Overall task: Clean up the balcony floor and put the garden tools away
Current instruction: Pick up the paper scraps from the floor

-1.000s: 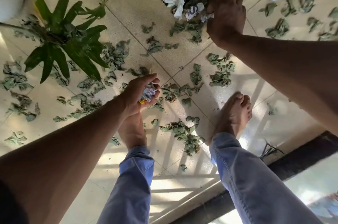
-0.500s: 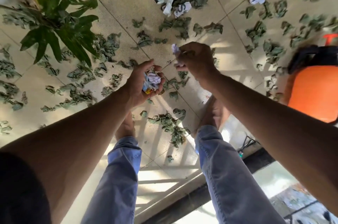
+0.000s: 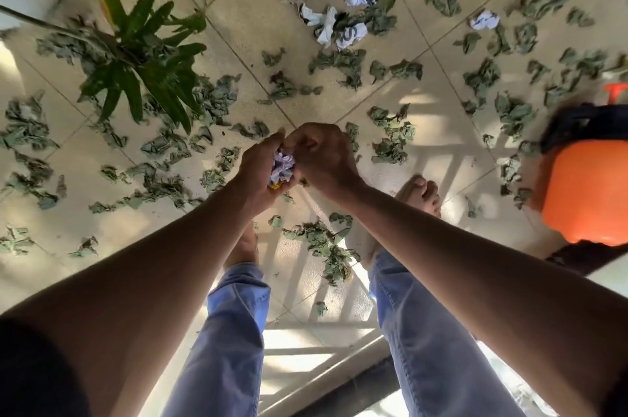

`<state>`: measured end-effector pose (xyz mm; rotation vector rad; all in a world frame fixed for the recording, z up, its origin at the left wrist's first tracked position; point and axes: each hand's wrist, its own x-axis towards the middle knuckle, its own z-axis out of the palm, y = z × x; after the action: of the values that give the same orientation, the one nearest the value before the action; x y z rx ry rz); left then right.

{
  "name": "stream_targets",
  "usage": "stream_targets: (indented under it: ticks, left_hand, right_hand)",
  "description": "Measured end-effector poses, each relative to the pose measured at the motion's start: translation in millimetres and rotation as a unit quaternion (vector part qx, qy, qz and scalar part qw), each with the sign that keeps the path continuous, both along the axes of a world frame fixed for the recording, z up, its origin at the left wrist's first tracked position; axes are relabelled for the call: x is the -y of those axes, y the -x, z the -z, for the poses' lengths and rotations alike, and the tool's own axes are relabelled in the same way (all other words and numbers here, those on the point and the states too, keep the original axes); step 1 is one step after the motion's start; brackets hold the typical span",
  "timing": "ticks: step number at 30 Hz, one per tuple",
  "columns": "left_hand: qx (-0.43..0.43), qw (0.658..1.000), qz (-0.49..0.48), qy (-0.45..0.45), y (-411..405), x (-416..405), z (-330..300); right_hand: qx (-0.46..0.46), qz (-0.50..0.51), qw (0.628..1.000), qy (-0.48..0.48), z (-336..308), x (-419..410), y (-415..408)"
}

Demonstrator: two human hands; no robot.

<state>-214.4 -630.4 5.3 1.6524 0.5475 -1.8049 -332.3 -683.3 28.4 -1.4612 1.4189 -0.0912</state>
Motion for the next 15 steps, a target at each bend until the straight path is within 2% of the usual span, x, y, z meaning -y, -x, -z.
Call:
stream_targets:
  ticks: [6, 15]
  left_hand:
    - [-0.009, 1.000, -0.009, 0.007, -12, 8, 3]
    - [-0.005, 1.000, -0.003, 0.002, -16, 31, 17]
  right_hand:
    - [-0.082, 0.024, 0.986, 0.145, 35, 68, 9]
    - [-0.240, -0.119, 0.945, 0.189, 68, 153, 15]
